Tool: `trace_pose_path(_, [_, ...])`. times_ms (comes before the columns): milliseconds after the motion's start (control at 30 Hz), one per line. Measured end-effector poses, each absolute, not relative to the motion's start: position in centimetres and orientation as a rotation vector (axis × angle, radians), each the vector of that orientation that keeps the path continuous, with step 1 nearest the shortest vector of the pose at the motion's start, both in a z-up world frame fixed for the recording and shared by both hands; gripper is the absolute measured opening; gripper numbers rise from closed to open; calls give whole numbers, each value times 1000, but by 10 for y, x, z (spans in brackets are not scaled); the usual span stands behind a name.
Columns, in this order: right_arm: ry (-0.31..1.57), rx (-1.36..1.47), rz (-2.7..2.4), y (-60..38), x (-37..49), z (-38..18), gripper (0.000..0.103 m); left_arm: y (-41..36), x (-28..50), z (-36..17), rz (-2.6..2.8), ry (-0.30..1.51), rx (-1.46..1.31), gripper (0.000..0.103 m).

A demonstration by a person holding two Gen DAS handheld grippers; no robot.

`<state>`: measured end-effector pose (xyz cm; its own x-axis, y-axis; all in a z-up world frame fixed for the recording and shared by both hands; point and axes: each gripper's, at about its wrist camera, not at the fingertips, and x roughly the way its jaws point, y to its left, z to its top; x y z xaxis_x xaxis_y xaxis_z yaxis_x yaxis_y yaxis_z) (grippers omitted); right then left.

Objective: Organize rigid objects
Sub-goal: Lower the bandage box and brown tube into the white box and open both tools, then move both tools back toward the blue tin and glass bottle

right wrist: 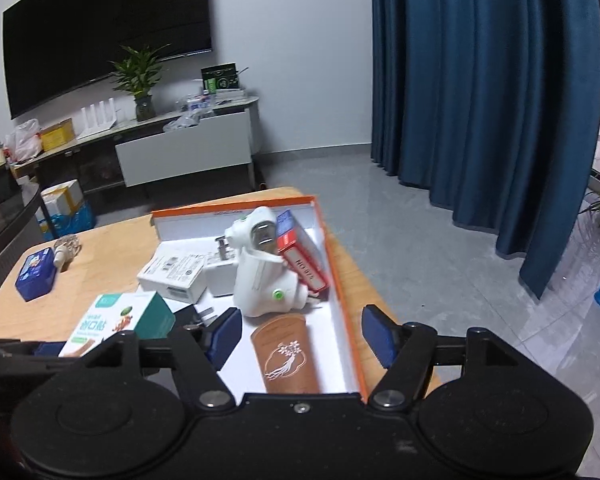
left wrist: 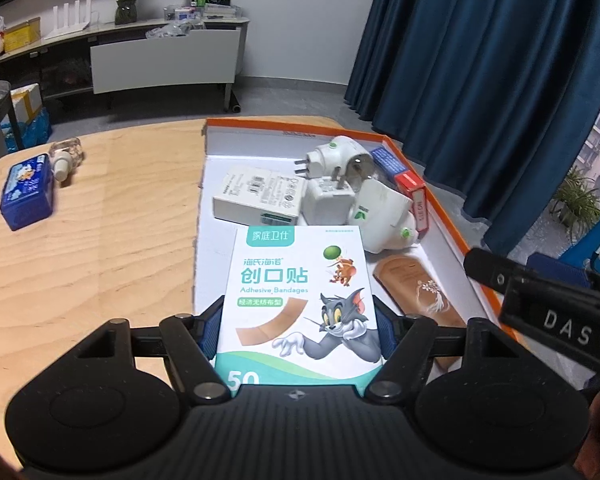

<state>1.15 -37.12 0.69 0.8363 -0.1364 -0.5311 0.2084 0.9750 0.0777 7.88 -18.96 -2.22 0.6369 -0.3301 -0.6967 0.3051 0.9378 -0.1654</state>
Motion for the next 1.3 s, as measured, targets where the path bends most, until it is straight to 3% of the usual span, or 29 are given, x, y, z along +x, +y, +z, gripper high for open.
trace_pose_path(367, [531, 129, -157, -365, 11, 19, 79, -187, 73, -13, -374, 781, -20, 78])
trace_pose_path(1300, [605, 23, 175, -228, 86, 24, 80, -40, 108, 3, 15, 759, -163, 79])
